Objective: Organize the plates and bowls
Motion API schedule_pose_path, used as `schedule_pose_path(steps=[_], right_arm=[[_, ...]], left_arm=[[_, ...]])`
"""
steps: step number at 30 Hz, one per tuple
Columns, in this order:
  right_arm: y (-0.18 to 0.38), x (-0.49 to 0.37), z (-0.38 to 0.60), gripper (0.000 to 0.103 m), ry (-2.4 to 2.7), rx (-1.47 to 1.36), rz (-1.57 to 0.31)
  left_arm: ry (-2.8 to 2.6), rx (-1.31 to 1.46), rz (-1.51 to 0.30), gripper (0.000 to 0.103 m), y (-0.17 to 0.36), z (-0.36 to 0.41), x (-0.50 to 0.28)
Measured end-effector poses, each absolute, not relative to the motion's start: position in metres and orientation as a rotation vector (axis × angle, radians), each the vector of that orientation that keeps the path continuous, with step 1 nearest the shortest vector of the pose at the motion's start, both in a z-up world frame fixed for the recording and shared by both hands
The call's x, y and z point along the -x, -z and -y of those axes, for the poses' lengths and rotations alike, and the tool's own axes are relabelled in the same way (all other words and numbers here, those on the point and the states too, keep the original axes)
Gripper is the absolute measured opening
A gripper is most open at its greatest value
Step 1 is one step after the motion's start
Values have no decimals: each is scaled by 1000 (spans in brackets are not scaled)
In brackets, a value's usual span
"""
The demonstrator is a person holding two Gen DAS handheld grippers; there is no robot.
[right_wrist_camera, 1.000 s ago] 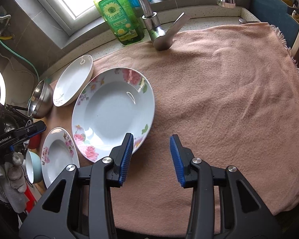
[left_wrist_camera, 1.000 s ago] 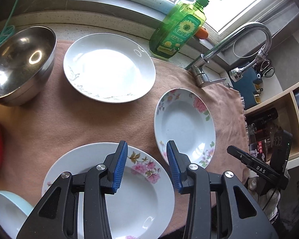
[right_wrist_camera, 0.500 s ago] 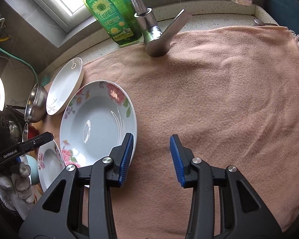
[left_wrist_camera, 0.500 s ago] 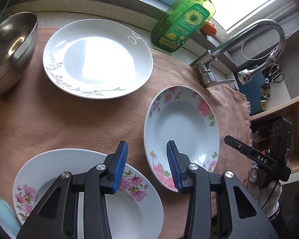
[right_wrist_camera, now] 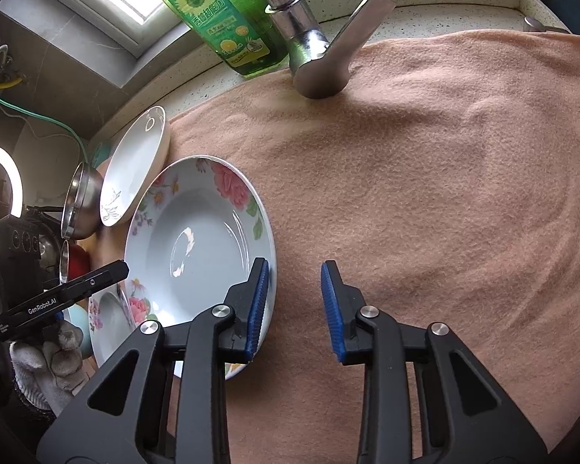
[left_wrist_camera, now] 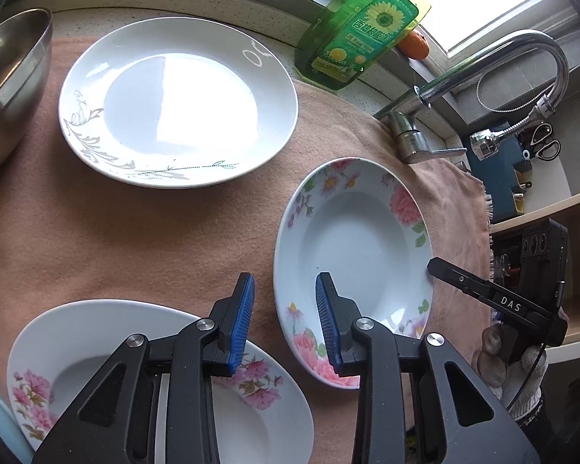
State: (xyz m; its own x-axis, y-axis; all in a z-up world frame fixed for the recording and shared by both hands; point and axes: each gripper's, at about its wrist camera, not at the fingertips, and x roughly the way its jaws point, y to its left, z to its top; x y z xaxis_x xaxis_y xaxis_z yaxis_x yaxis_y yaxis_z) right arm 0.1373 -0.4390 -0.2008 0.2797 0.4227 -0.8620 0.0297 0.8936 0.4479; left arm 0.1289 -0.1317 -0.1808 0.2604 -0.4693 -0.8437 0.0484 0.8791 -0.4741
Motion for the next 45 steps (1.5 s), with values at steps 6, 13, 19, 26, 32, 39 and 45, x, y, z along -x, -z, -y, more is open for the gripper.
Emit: schedule_pose_path(steps=[6,13,19,26,32,39,45], right_arm=[[205,-140,434,17,-303,-441,-1284],[208,-143,432,13,-325,-468,-1296],[208,-144,428,9,-316,-461,-1295],[206,-143,428,9,-288,-463,-1302],[203,-142,428,9,-265,-461,-1297],[188,-137,428,9,-257,-466,-1277],[169,-129,418,9,-269,-467,-1247]], left_arm=[[373,398,-1277,20,183,132,-131],[388,368,-1280,15,183,137,-134],[394,366,-1291,14,185,138,-137],[398,360,-1289,14,183,139,-137],[402,358,-1289,14,182,141,-138],[419,358,-1275,14,172,137,-135],[428,353,-1255,14,158,126,-130]])
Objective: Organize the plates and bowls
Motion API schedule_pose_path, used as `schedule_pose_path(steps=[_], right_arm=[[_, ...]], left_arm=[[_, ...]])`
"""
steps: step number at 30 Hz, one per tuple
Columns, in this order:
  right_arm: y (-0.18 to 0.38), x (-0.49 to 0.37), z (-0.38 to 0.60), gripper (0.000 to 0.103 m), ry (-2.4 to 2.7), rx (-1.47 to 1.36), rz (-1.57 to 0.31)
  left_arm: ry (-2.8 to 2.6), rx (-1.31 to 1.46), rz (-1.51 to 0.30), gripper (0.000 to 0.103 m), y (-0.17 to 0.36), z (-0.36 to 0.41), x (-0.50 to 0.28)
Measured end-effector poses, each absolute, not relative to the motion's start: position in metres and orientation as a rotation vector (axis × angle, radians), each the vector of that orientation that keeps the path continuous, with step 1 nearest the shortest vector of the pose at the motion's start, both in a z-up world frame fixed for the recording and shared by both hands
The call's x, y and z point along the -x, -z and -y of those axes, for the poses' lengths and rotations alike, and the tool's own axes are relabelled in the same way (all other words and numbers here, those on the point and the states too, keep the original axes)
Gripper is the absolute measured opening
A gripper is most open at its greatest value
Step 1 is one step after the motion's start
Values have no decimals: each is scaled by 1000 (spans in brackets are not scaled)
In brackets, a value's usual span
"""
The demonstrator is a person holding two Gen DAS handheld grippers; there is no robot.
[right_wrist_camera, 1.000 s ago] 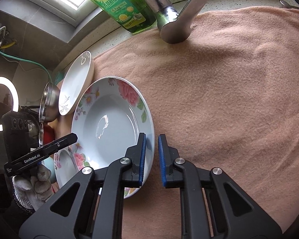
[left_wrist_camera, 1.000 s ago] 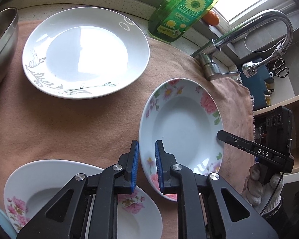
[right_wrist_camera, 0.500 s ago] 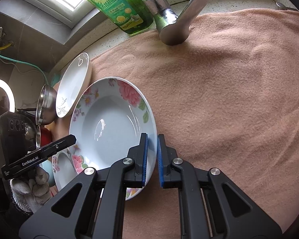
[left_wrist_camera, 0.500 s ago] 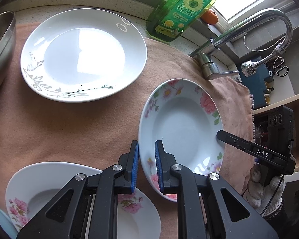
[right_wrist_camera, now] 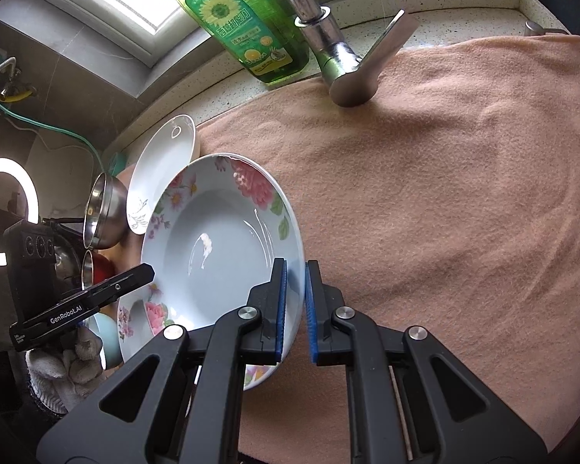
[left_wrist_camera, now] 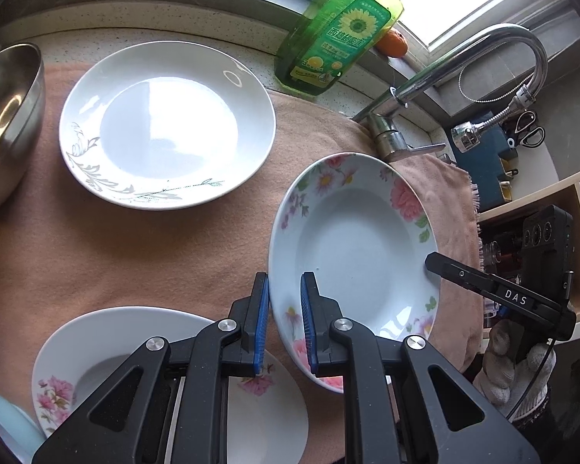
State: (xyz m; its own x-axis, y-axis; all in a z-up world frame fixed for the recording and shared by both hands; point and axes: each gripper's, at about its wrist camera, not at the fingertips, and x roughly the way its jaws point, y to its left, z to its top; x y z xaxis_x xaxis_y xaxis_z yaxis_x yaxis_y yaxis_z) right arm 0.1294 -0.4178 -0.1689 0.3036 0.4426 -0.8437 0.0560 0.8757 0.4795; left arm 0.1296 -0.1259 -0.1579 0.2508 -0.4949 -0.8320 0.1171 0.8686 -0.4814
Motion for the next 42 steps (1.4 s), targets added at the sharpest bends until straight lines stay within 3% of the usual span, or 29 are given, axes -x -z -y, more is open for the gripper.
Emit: schedule_pose_path(steps=[14,42], right_arm=[[147,-97,362,9,-311,-460,-1231],[189,-18,271,10,-277,-527,-1321]], left_arm=[[423,337,-1245,14,141,73,-108],[497,149,-1355,14,165,10,-90]])
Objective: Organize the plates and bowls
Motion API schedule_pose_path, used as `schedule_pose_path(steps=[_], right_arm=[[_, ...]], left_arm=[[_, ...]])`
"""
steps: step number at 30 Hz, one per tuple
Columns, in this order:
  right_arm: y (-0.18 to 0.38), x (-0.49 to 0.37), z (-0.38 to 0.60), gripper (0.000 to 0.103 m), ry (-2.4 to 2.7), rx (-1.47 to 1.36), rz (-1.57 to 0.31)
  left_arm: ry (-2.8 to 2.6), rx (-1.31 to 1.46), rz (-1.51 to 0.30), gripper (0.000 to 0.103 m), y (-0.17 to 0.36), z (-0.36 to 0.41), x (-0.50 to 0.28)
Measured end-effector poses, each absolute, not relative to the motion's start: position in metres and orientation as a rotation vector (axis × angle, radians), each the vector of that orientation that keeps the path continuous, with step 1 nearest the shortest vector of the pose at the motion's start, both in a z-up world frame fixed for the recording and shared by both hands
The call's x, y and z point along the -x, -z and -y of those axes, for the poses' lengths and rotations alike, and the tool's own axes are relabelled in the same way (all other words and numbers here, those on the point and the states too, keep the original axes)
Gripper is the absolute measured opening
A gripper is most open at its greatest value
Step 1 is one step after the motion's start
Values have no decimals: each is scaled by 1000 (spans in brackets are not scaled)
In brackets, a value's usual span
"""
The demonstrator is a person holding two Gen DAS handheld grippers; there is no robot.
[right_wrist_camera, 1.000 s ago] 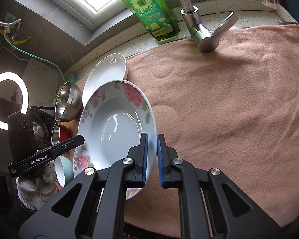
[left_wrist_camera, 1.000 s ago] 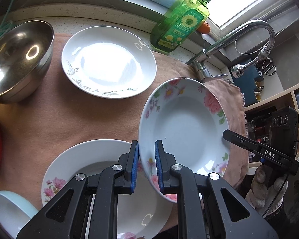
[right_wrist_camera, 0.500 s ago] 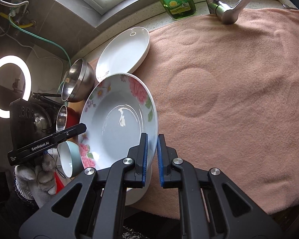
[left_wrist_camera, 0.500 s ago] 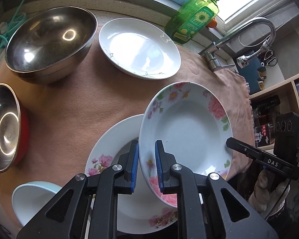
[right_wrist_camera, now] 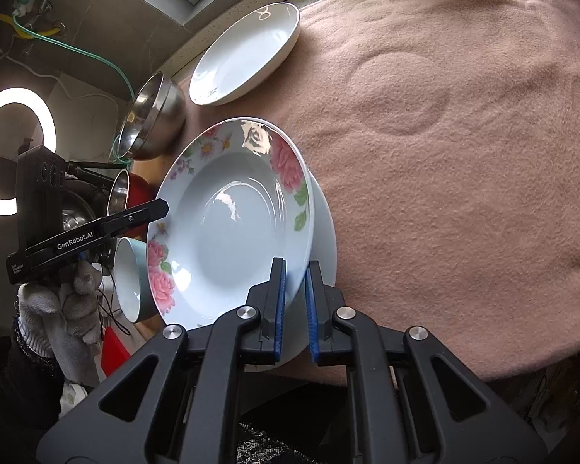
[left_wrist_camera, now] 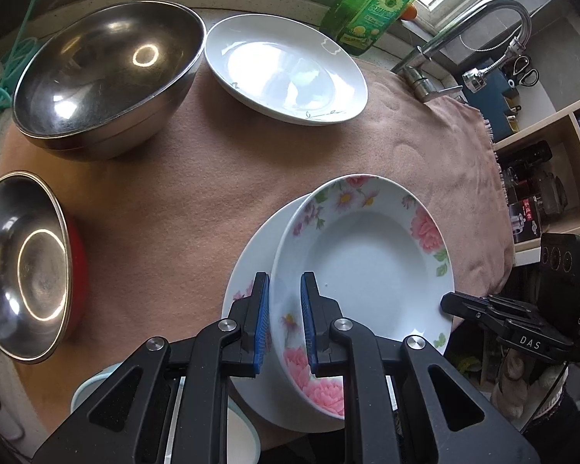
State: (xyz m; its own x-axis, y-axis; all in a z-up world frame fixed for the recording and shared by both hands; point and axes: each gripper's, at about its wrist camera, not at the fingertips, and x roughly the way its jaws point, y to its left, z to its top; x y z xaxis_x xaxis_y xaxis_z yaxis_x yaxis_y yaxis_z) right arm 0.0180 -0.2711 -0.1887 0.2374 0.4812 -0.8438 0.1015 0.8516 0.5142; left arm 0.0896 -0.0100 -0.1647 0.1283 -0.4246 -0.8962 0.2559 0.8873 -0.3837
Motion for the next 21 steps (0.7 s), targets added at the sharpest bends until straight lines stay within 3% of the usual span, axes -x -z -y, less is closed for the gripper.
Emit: schedule_pose_path(steps=[21], right_arm=[[197,-9,247,13,-301,-505,-1399]], left_arm=[[494,31,-1402,14,174,14,-94]])
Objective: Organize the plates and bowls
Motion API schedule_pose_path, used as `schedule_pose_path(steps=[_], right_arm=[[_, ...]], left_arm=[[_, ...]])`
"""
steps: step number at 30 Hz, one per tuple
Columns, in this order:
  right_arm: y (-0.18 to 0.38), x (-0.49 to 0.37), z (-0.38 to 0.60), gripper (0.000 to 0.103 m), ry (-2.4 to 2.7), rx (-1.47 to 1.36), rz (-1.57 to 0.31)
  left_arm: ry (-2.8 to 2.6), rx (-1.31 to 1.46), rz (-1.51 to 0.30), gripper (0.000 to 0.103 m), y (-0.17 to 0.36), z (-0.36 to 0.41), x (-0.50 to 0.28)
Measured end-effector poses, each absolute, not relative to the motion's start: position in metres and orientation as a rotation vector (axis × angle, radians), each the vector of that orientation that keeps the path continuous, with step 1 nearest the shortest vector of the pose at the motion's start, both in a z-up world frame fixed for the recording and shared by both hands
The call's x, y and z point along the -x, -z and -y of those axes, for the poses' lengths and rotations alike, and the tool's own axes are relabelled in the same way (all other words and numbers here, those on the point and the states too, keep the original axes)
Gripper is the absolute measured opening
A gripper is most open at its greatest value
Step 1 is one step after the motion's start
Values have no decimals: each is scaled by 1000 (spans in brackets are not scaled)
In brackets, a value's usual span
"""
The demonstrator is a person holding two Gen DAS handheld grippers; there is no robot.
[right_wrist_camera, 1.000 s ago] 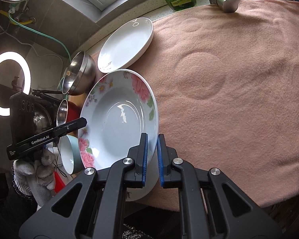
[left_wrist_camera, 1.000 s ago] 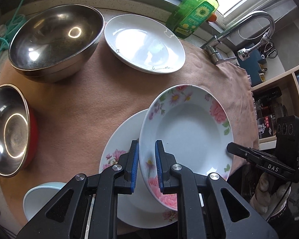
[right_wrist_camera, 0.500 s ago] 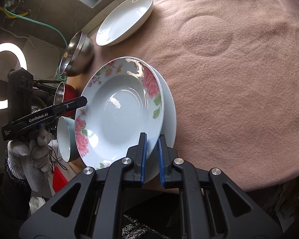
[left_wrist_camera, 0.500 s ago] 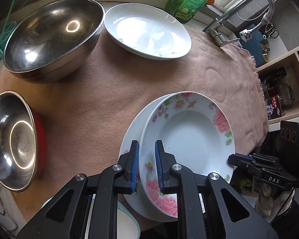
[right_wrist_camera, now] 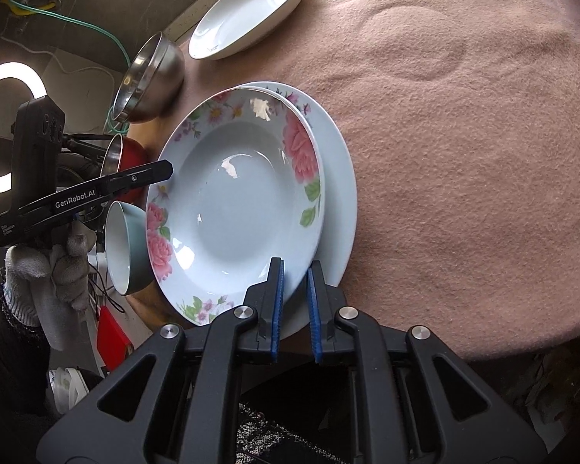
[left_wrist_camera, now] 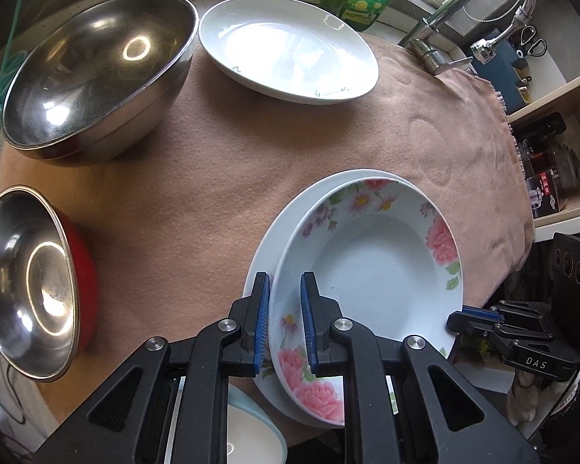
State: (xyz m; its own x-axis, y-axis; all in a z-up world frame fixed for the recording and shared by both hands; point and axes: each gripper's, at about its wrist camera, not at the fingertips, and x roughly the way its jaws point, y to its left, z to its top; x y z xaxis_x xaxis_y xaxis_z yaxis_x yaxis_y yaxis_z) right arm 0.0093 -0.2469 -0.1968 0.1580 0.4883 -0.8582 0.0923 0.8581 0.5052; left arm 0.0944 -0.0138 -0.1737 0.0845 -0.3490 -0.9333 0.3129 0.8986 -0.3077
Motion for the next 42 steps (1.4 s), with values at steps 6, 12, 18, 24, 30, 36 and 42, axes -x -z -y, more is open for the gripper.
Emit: schedule_pose_path(steps=[6,12,18,24,30,36,42], right_arm=[[196,-8,245,14,-301,-481,-1402],[195,-11,241,14,-292,-462,-1406],[194,-9,241,14,-289,-448,-1412],[195,-9,242,14,-280,-471,-1409],[184,-6,250,15,-265,-463,-1374],[170,-1,260,16,-246,-441,-1346],[137,0,271,16,-191,-341,-1237]], left_arm=[[496,22,-1402,14,174,16,-95],[492,23,-1397,14,174,18,-96],[500,2,-1392,14,173,19,-94],[501,56,-1406,15,175,14,-97],[495,52,-1378,15,168,11,-96],[489,75,-1336,15,157,6,-98],[526,160,-1185,15,117,-1,-92]])
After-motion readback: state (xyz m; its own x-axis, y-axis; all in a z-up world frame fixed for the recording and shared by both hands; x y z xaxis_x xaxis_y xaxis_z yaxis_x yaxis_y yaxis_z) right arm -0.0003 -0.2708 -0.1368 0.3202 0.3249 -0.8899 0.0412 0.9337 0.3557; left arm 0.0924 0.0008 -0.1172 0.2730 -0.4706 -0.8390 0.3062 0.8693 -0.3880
